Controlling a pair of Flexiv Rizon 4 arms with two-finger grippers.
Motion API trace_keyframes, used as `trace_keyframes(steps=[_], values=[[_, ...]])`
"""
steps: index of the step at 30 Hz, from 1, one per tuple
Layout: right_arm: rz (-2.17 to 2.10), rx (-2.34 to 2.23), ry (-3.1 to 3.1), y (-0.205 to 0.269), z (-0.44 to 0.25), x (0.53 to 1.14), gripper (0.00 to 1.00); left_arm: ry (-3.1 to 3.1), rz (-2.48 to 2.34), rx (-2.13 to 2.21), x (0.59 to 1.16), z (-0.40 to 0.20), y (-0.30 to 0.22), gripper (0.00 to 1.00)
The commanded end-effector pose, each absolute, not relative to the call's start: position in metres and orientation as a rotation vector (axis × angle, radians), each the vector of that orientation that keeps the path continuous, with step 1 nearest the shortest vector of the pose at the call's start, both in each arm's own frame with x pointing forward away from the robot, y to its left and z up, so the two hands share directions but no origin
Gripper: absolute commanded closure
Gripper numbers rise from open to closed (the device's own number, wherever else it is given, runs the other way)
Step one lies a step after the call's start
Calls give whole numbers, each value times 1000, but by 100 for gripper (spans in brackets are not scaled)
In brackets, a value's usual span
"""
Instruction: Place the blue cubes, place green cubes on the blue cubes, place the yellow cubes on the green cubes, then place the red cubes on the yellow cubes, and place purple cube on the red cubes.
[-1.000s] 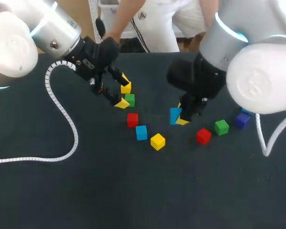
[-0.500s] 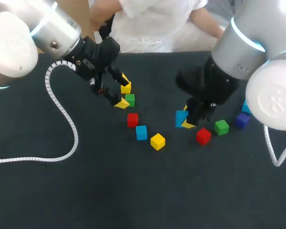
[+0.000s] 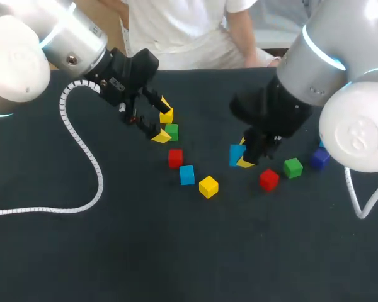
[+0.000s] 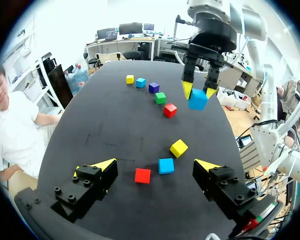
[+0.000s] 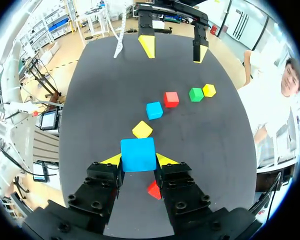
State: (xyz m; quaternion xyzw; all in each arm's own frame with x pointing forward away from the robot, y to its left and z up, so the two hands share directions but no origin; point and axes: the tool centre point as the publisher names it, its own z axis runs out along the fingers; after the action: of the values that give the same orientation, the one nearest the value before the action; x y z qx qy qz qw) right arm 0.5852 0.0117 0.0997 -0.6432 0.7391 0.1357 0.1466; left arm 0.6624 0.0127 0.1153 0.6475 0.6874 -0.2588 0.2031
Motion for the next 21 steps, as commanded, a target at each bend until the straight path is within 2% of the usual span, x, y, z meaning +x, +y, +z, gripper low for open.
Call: trace_keyframes(steps=[1, 21], values=[[414, -1871, 2148, 24, 86, 607, 100, 1921, -721, 1809, 663, 116, 13, 0], [449, -1905, 2197, 36, 22, 658, 100, 1921, -721, 1809, 663, 116, 13, 0]])
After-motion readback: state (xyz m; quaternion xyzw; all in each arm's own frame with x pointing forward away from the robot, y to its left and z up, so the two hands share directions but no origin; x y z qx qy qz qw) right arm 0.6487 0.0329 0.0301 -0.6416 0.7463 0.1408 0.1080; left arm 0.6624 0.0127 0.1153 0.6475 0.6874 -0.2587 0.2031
